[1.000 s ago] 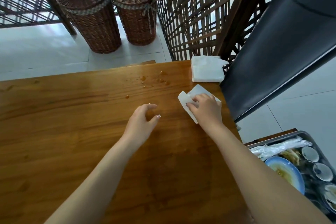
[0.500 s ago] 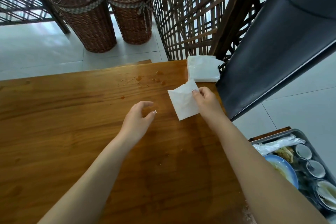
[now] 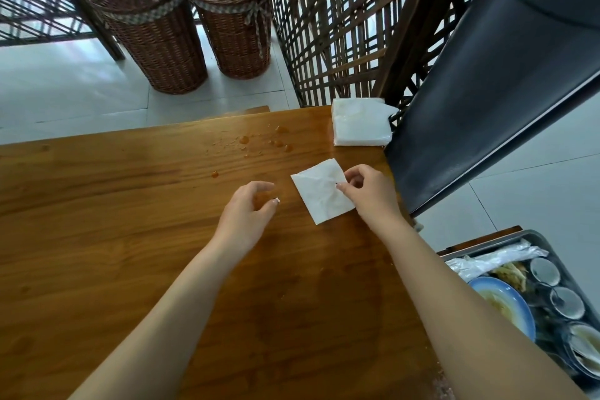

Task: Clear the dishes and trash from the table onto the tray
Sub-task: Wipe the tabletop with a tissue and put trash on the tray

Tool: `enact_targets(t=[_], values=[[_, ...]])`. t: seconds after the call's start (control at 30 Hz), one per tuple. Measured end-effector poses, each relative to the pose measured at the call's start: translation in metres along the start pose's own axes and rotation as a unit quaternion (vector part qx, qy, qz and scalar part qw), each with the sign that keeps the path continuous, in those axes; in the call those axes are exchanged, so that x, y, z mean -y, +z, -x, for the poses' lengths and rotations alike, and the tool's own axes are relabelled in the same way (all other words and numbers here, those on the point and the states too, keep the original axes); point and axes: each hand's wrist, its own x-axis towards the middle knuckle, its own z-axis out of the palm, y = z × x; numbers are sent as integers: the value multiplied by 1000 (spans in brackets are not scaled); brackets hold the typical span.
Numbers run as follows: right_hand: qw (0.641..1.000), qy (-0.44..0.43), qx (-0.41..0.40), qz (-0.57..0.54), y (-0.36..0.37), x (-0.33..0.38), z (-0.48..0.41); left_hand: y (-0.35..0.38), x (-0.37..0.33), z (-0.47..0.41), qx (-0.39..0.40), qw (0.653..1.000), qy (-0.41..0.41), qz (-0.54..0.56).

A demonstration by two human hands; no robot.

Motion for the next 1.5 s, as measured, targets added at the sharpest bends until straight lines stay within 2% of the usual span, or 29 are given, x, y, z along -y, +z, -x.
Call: enact_targets(t=[0.13,0.3,0.53,0.7,0.87,0.97,1.03,1.13,1.2,1.27,1.33,1.5], values=[[1000,-14,-14,-1,1,-1,3,3,-1,0,4,1000,6,-2],[996,-65,-42,52,6,0,5,6,-2,1,-2,1000,14,-8],[991,-87,44,93,16,11,7,8,1,3,4,1000,9,-11],[972,-105,54,205,24,18,15,11,4,4,6,1000,9,-11],[979,-106,11,172,31,19,16,10,5,6,7,1000,10,-3],[978,-113,17,177,34,23,16,7,8,10,10,1000,16,9],[988,-93,17,125,34,26,19,6,10,14,10,1000,16,19],[997,12,15,-69,26,36,32,1,13,22,6,1000,5,28],[965,112,39,-233,18,43,44,-3,15,28,4,999,-2,39],[926,171,57,-332,11,49,57,-7,15,37,-1,999,-8,47],[914,181,64,-358,4,53,70,-12,13,49,-8,999,-13,51],[914,169,57,-364,-9,57,106,-14,5,88,-23,998,-14,53]])
